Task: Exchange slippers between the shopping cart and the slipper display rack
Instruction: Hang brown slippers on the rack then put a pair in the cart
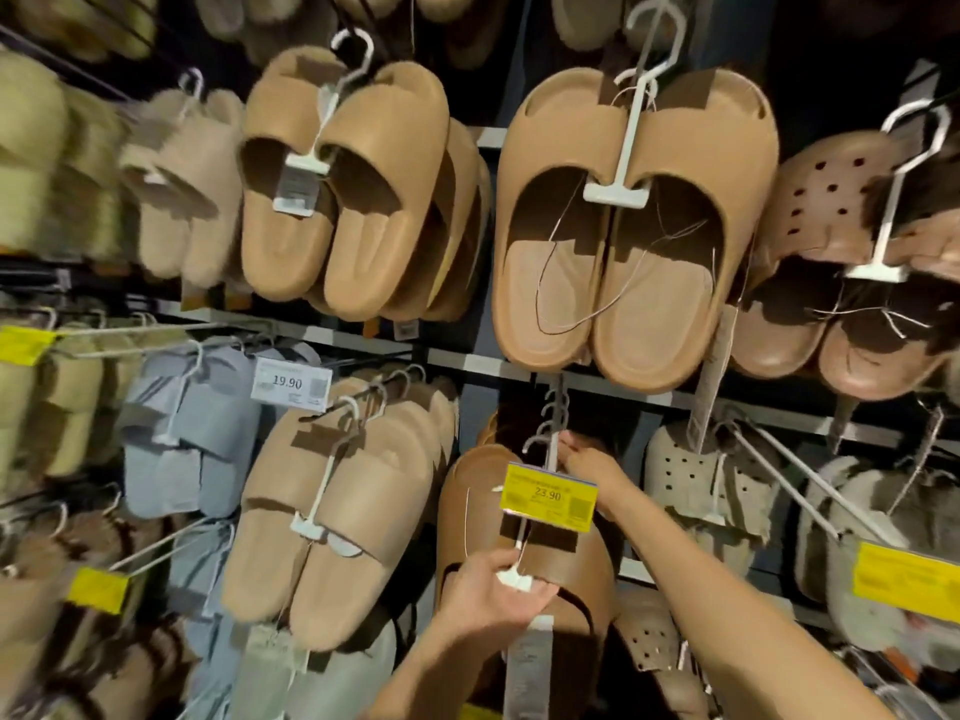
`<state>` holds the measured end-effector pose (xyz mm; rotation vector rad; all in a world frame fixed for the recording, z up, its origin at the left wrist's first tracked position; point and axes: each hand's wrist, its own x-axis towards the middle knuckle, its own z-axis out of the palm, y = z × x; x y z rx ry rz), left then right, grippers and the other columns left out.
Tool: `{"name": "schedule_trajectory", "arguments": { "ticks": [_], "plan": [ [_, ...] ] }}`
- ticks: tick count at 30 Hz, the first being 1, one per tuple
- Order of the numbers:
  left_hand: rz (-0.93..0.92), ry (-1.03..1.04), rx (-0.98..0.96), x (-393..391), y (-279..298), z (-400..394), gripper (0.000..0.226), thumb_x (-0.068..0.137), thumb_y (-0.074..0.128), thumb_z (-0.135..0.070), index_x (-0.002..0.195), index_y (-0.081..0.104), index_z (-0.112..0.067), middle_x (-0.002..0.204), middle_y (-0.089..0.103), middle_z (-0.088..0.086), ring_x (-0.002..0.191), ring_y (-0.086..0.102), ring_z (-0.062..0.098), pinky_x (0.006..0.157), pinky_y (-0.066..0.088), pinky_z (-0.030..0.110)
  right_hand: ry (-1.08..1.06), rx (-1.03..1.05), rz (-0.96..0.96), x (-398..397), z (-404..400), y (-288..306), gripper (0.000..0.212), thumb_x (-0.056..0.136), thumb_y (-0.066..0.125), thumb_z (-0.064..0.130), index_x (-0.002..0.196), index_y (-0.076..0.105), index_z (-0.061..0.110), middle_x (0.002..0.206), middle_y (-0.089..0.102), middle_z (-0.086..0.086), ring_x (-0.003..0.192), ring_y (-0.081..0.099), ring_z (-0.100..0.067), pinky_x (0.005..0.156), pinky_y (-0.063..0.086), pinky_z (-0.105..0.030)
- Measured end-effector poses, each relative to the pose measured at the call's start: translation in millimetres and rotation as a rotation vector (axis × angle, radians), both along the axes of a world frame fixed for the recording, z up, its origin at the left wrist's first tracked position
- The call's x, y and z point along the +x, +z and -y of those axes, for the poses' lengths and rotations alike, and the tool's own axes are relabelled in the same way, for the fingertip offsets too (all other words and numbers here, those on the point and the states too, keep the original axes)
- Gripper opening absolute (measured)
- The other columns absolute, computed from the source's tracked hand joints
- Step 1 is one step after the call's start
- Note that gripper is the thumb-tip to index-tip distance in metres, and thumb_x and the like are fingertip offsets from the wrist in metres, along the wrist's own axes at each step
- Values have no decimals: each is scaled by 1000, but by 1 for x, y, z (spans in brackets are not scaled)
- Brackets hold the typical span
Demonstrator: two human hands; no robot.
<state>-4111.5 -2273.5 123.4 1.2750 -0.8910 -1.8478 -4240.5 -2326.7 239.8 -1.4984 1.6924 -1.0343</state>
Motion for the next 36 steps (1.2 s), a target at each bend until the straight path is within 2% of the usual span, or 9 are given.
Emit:
{"name": "schedule_trajectory", "arguments": {
  "ticks": [7, 12, 15, 17, 19, 23, 28, 31, 36],
  "plan": [
    [-752, 51, 291, -7, 26, 4, 13, 82, 46, 0, 87, 56, 6, 73, 66, 26, 79, 59, 36, 59, 55, 48, 63, -101, 41, -10, -10, -10, 33, 98, 40, 13, 128, 54, 7, 122, 56, -1, 115, 51, -17, 100, 35, -26],
    [-643, 139, 235, -10, 29, -2, 21, 94, 37, -7, 86, 53, 4, 84, 61, 22, 83, 55, 36, 96, 39, 46, -13, -271, -169, -19, -24, -23, 24, 93, 47, 6, 105, 67, 3, 106, 67, -11, 103, 61, -23, 84, 43, -21],
    [-560, 137, 201, -12, 28, -3, 22, 94, 38, -9, 81, 54, 0, 76, 65, 19, 84, 56, 33, 83, 44, 47, 80, -287, -309, -17, -34, -31, 16, 90, 52, 5, 82, 64, 13, 83, 65, -5, 83, 60, -20, 68, 43, -17],
    [-491, 135, 180, -10, 25, -3, 21, 94, 39, -10, 81, 53, -1, 82, 59, 18, 83, 57, 31, 77, 48, 46, 144, -282, -382, -11, -43, -36, 16, 88, 54, 4, 96, 65, 12, 94, 67, -9, 91, 60, -21, 83, 48, -23],
    [-346, 135, 140, -6, 20, -3, 19, 94, 39, -13, 85, 53, -3, 87, 56, 17, 79, 58, 27, 66, 54, 40, 209, -251, -350, -2, -53, -43, 18, 90, 54, 10, 105, 64, 9, 105, 66, -11, 96, 60, -22, 90, 48, -31],
    [122, 178, -91, 26, 11, -18, 22, 94, 41, -13, 79, 56, -10, 76, 54, 12, 63, 55, 22, 52, 50, 28, 347, -205, -582, 21, -72, -60, 36, 92, 44, 15, 58, 38, 24, 76, 51, -10, 74, 51, -23, 68, 43, -41],
    [1126, 325, -485, 122, 3, -77, 22, 92, 46, -21, 80, 60, -10, 86, 68, 14, 84, 64, 31, 69, 46, 32, 572, -255, -735, 89, -103, -81, 29, 92, 50, 29, 66, 40, 20, 88, 61, -12, 87, 57, -28, 67, 35, -31],
    [1522, 322, -402, 182, 2, -130, 24, 93, 42, -28, 101, 57, -11, 103, 65, 14, 100, 62, 34, 74, 48, 37, 721, -290, -726, 152, -120, -99, 30, 92, 49, 32, 65, 40, 21, 86, 63, -10, 90, 60, -30, 64, 36, -31],
    [1681, 409, -91, 286, -9, -221, 23, 92, 44, -25, 108, 55, -12, 113, 62, 13, 106, 59, 35, 81, 48, 38, 984, -364, -697, 277, -161, -117, 22, 92, 50, 33, 74, 49, 20, 83, 64, -11, 89, 61, -30, 63, 34, -29]
  ]
}}
